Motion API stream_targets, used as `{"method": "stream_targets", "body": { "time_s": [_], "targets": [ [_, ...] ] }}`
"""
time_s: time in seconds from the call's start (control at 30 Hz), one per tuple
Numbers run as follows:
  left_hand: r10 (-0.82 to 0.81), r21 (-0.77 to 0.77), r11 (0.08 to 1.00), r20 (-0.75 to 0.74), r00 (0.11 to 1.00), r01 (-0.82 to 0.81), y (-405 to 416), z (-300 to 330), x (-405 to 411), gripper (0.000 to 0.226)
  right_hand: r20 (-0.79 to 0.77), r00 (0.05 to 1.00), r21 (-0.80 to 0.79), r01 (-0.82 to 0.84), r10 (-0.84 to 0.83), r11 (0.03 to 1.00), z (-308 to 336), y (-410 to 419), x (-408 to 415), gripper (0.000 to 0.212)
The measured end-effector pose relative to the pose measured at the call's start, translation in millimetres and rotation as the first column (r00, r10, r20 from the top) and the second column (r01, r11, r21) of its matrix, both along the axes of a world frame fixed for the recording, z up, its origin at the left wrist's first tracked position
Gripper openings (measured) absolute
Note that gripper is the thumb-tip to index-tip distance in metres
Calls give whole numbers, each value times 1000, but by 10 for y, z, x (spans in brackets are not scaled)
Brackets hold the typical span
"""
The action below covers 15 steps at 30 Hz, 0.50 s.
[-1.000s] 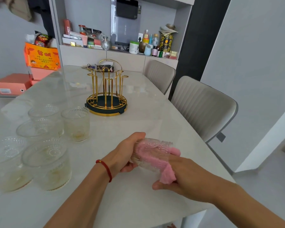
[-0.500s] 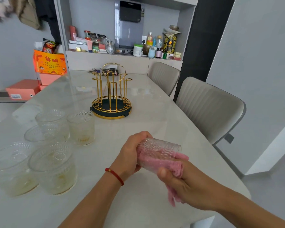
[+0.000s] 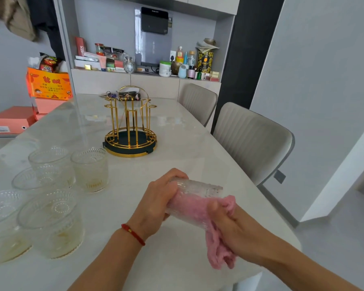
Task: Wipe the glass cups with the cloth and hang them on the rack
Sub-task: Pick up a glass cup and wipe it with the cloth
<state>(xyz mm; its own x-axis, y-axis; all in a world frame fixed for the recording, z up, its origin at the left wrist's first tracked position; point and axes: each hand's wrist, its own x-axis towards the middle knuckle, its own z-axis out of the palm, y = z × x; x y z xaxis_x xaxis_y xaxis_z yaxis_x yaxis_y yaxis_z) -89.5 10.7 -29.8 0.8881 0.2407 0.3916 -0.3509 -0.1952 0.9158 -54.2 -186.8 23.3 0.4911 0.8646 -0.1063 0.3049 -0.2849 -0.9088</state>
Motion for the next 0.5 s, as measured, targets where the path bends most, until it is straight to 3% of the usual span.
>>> {"method": "stream_targets", "body": {
  "time_s": [0.03,0.07,0.13,0.17,0.2,0.23,0.3,0.43,0.5],
  "targets": [
    [-85,-133,989,-151,985,65,-1,32,-9,53,233,972,-39,-32,40,999,0,-10,45,43],
    [-154,-239,968,-308,939,81,-18,61,-29,53,451,884,-110,-82,123,991,7,-27,103,27],
    [-153,-304,952,-507,848,-10,-77,77,-29,55,696,682,-192,-126,225,973,9,-8,171,48],
    [-103,-304,949,-551,828,-84,-102,68,-15,53,715,665,-165,-142,218,976,-17,21,181,52],
    [-34,-294,943,-555,831,-157,-114,49,6,47,665,718,-97,-192,207,977,-58,53,162,49],
    [24,-288,934,-542,840,-212,-129,47,15,41,523,828,-17,-229,204,973,-81,80,106,41],
    [56,-268,943,-453,890,-196,-147,58,17,42,271,947,81,-203,175,976,-135,86,-6,28],
    [80,-272,951,-243,967,-147,-194,46,7,45,17,1000,62,-10,9,998,-186,36,-43,80],
    [166,-115,979,-41,985,-170,-168,-1,35,48,-361,929,49,102,-77,994,-201,3,-8,88]
  ]
}}
